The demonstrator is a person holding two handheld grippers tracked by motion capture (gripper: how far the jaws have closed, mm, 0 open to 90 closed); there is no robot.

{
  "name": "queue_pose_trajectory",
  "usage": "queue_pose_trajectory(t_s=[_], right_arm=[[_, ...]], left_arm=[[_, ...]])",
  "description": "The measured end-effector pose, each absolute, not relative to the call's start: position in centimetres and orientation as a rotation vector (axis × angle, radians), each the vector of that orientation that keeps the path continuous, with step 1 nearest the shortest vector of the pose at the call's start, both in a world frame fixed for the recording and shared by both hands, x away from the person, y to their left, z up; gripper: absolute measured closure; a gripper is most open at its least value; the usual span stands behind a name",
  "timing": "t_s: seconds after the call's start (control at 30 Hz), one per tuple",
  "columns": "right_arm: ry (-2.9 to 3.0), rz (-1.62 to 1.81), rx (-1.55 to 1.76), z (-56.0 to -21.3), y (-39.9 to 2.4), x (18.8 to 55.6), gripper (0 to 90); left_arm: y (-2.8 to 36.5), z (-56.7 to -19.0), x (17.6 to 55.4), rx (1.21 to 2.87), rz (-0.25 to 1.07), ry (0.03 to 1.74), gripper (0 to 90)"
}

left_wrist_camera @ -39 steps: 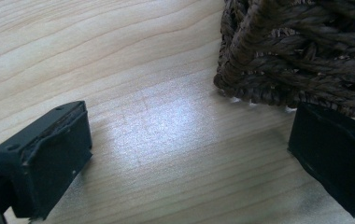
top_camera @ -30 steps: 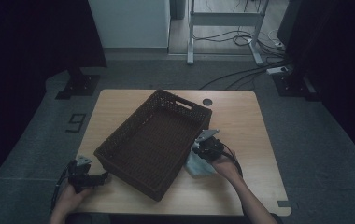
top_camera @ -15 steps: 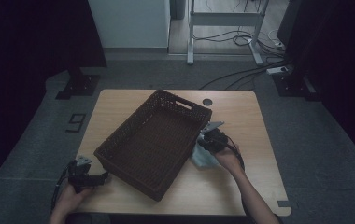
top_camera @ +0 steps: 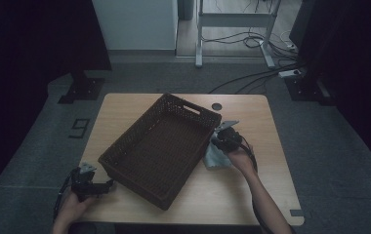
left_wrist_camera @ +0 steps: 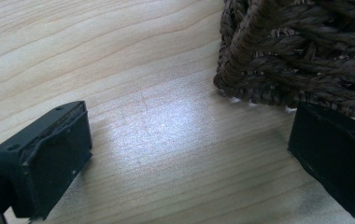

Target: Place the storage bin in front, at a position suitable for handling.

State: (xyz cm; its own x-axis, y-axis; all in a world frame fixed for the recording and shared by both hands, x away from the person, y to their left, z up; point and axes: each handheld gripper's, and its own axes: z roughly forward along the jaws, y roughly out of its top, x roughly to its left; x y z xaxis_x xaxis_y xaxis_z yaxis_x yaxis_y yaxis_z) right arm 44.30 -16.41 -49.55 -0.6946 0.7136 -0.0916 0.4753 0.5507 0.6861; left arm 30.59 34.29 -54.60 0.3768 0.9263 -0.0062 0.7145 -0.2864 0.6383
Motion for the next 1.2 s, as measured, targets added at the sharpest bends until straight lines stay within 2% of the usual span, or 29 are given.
queue_pose_trajectory(t_s=[0.77, 1.2], right_arm=[[2.328, 0.883, 1.099, -49.8, -18.5, 48.0, 77.5], [2.361, 0.838, 1.118, -52.1, -18.4, 48.6, 78.2]], left_arm=[[34.3, -54.6, 30.6, 2.088, 0.499, 1.405, 0.0], [34.3, -54.6, 30.6, 2.088, 0.5, 1.404, 0.0]])
